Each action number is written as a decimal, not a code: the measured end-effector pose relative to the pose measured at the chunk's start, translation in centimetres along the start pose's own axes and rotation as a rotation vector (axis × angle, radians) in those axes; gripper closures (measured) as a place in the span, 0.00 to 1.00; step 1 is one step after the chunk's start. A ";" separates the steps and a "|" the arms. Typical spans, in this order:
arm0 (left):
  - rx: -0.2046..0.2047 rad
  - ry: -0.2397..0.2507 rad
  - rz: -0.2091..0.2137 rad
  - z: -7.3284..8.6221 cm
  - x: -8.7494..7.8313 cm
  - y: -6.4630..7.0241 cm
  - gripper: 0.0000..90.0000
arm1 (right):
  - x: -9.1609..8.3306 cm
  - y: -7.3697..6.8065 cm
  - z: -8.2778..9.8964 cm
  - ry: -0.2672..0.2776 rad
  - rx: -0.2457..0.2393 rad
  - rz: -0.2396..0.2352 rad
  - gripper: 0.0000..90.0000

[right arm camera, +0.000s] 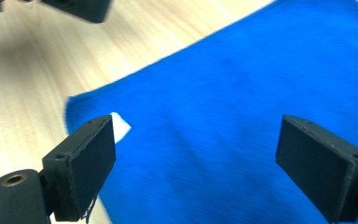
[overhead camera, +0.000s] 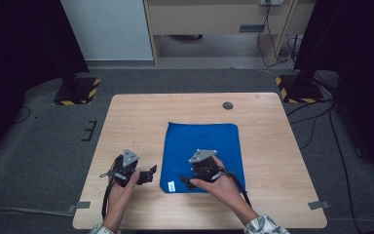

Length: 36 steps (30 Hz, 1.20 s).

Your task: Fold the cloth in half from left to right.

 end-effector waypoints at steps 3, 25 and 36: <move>0.007 0.001 -0.030 0.1 0.2 -0.8 0.07 | 1.1 -1.9 -0.3 -0.015 -0.034 -0.032 0.24; -0.040 0.019 -0.023 0.2 0.0 -1.7 0.08 | 4.8 -8.0 -0.9 -0.031 -0.138 -0.122 0.55; -0.026 0.012 0.006 -1.0 0.3 -1.5 0.09 | 4.9 -8.1 -0.5 -0.057 -0.138 -0.095 0.99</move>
Point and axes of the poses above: each handheld gripper's, and its own axes: x roughly forward along the jaws, z roughly out of its underside, y roughly to its right, the point moved 3 cm from there along x, roughly forward along the jaws, and after that the axes turned 1 degree about -y, right-handed, at the moved point
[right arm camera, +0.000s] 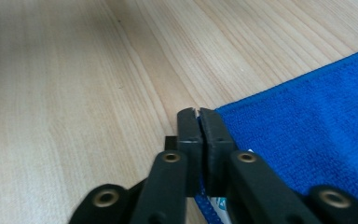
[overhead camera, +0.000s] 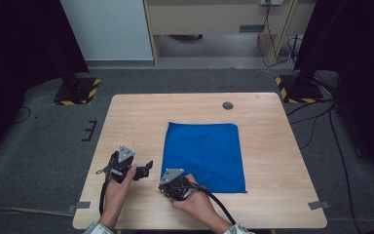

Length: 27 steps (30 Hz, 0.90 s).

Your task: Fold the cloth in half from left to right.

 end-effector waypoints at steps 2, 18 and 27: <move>-0.007 0.000 0.027 -0.8 0.5 -0.1 0.09 | -0.4 -0.1 0.0 0.015 -0.001 -0.024 0.99; 0.074 -0.060 0.110 -7.0 9.2 -1.1 0.18 | -0.7 -1.1 0.1 0.070 0.016 -0.044 0.99; 0.094 -0.062 0.065 -8.4 13.3 -1.4 0.32 | -0.8 -1.1 0.5 0.068 0.029 -0.030 0.98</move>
Point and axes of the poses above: each handheld gripper's, and its own axes: x roughly forward along the jaws, z roughly out of its underside, y roughly to its right, the point moved 3 cm from there along x, roughly forward along the jaws, and after that the axes turned 1 degree about -y, right-handed, at the moved point
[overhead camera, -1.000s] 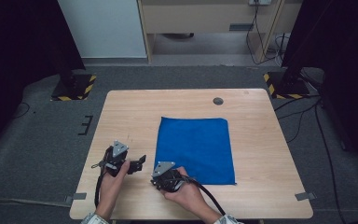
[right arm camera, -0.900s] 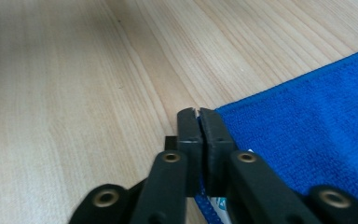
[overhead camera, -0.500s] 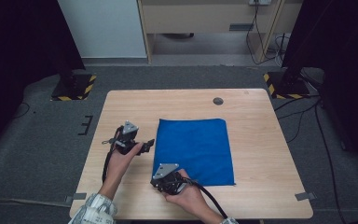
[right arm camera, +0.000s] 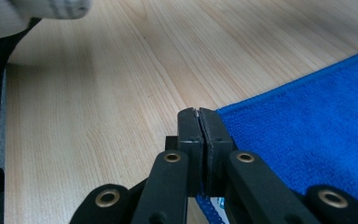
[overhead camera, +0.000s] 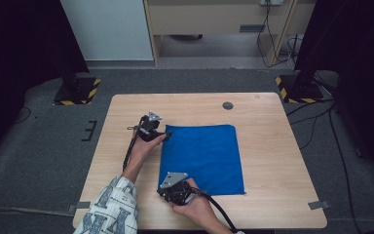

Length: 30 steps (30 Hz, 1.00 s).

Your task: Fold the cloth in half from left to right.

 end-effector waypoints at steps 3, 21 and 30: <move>-0.006 -0.028 -0.007 0.1 1.2 -0.5 0.36 | 0.0 -0.1 0.1 -0.002 0.006 -0.001 0.98; -0.041 -0.042 0.060 0.3 2.6 -0.6 0.91 | -0.5 -0.3 0.3 -0.003 0.004 0.009 0.98; -0.072 0.014 0.066 -0.8 0.8 -0.8 0.98 | -1.3 -0.6 0.0 0.005 0.008 0.035 0.98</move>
Point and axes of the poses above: each handheld gripper's, and its own axes: x roughly forward along the jaws, z roughly out of its underside, y roughly to its right, the point moved 3 cm from there along x, roughly forward along the jaws, and after that the axes turned 1 degree about -y, right-handed, at the moved point
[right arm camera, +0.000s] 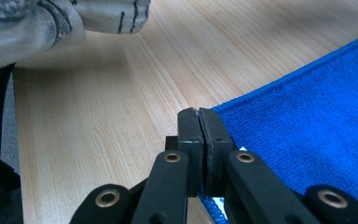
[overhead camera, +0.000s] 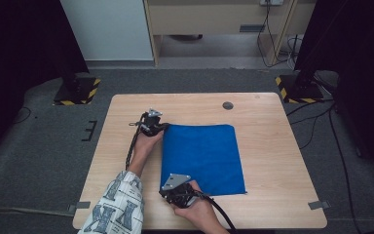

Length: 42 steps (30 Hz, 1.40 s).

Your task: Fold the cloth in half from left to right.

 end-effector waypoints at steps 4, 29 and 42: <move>-0.009 0.007 0.001 -0.2 -0.5 -0.1 0.98 | -0.2 -0.3 -0.3 0.009 0.012 0.014 0.99; 0.000 -0.012 0.006 -1.4 -3.6 -1.9 0.98 | 0.3 -2.5 -3.5 0.081 0.008 0.032 0.99; -0.033 -0.012 -0.009 -1.3 -5.2 -3.3 0.98 | 0.9 -2.1 -4.7 0.121 0.082 -0.030 0.99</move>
Point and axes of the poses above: each handheld gripper's, and its own axes: x roughly forward along the jaws, z roughly out of its underside, y roughly to its right, the point moved 3 cm from there along x, roughly forward along the jaws, and after that the axes turned 1 degree about -y, right-handed, at the moved point
